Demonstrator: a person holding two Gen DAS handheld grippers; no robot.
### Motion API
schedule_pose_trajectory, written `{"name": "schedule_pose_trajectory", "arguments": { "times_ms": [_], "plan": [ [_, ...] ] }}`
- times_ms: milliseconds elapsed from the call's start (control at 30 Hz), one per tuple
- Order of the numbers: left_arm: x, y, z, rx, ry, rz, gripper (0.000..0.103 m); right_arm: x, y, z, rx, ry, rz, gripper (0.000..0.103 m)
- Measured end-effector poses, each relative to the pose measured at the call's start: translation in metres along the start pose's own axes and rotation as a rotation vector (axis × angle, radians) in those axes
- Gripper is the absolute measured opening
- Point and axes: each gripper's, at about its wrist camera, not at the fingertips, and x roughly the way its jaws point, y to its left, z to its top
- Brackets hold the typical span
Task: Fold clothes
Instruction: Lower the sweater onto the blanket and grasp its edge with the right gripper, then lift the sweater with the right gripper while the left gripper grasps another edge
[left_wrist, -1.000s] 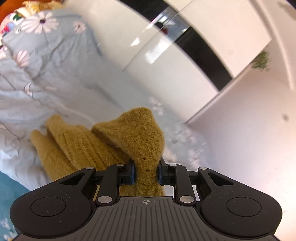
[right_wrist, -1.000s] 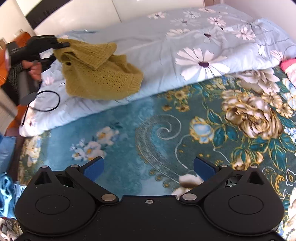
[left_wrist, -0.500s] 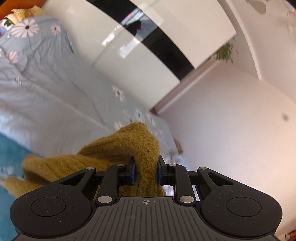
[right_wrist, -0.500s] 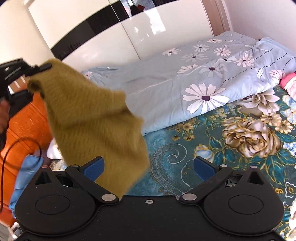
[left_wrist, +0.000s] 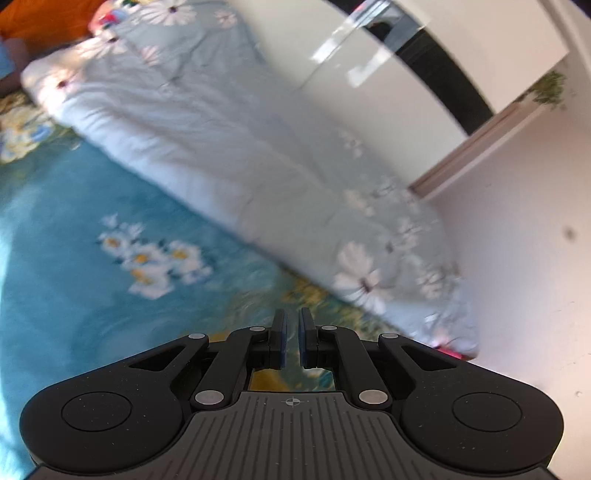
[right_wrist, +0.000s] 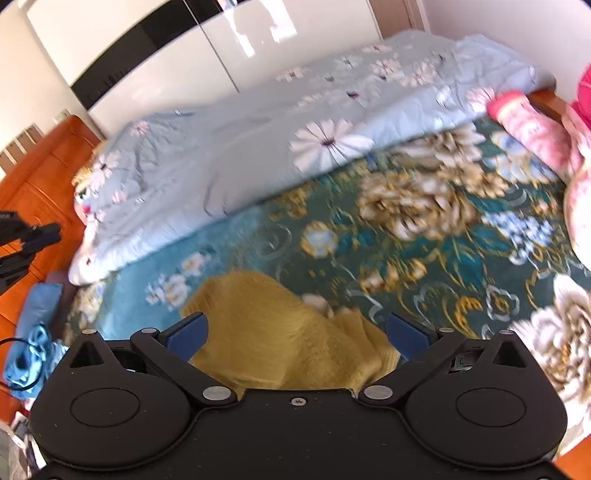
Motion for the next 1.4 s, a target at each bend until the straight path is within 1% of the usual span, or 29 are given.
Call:
{"name": "schedule_pose_trajectory", "arguments": {
  "times_ms": [133,200,233,267,300,333,367,400,433,467,533,600,667,733,800,833,900,933,1033,1133,1167,1233,1267,1333,1400],
  "plan": [
    [0.009,0.001,-0.024,0.008,0.079,0.045,0.005,0.018,-0.012,-0.013,0.003,0.081,-0.025,0.102],
    [0.014,0.005,-0.032,0.015,0.115,0.06,0.008,0.032,-0.016,-0.02,0.02,0.13,-0.03,0.102],
    [0.009,0.002,-0.041,0.019,0.135,0.068,0.013,0.04,-0.019,-0.024,0.032,0.153,-0.033,0.102],
    [0.009,0.005,-0.047,0.024,0.155,0.079,0.022,0.049,-0.021,-0.026,0.047,0.17,-0.042,0.102],
    [0.011,0.006,-0.051,0.029,0.172,0.087,0.025,0.059,-0.023,-0.028,0.065,0.186,-0.052,0.102],
    [0.012,0.007,-0.054,0.034,0.188,0.095,0.031,0.068,-0.025,-0.031,0.086,0.203,-0.066,0.101],
    [0.013,0.008,-0.056,0.048,0.205,0.102,0.037,0.078,-0.027,-0.033,0.119,0.223,-0.085,0.096],
    [0.014,0.008,-0.059,0.061,0.222,0.109,0.038,0.088,-0.03,-0.035,0.16,0.241,-0.109,0.094],
    [0.015,0.008,-0.061,0.075,0.239,0.116,0.038,0.099,-0.034,-0.038,0.202,0.259,-0.132,0.085],
    [0.015,0.007,-0.063,0.093,0.255,0.127,0.038,0.108,-0.036,-0.041,0.242,0.271,-0.149,0.081],
    [0.018,0.008,-0.065,0.124,0.284,0.147,0.039,0.124,-0.041,-0.046,0.317,0.282,-0.165,0.081],
    [0.022,0.011,-0.064,0.136,0.307,0.159,0.042,0.136,-0.044,-0.053,0.383,0.286,-0.164,0.074],
    [0.025,0.014,-0.064,0.134,0.326,0.168,0.043,0.144,-0.046,-0.058,0.446,0.273,-0.162,0.06],
    [0.029,0.016,-0.062,0.13,0.343,0.175,0.044,0.148,-0.049,-0.06,0.514,0.249,-0.148,0.051],
    [0.032,0.017,-0.06,0.134,0.353,0.177,0.046,0.151,-0.048,-0.058,0.559,0.228,-0.142,0.04],
    [0.033,0.017,-0.059,0.139,0.355,0.177,0.048,0.152,-0.046,-0.056,0.565,0.218,-0.141,0.025],
    [0.036,0.016,-0.057,0.146,0.36,0.172,0.049,0.153,-0.04,-0.047,0.551,0.201,-0.135,0.018],
    [0.038,0.016,-0.056,0.148,0.361,0.169,0.05,0.152,-0.036,-0.042,0.546,0.184,-0.121,0.017],
    [0.042,0.012,-0.051,0.156,0.355,0.166,0.053,0.142,-0.021,-0.021,0.524,0.1,-0.028,0.016],
    [0.042,0.009,-0.044,0.162,0.342,0.132,0.054,0.129,0.008,0.013,0.443,0.014,0.102,0.016],
    [0.042,0.007,-0.041,0.172,0.337,0.123,0.055,0.128,0.018,0.024,0.416,-0.002,0.149,0.016],
    [0.041,0.001,-0.038,0.197,0.328,0.109,0.057,0.129,0.042,0.045,0.352,-0.022,0.237,0.016],
    [0.041,-0.001,-0.036,0.212,0.321,0.109,0.061,0.131,0.053,0.052,0.327,-0.023,0.279,0.016],
    [0.038,-0.005,-0.033,0.221,0.301,0.117,0.066,0.138,0.075,0.061,0.297,-0.006,0.358,0.016],
    [0.033,-0.002,-0.029,0.21,0.281,0.126,0.066,0.149,0.101,0.072,0.253,0.01,0.42,0.016]
  ]
}}
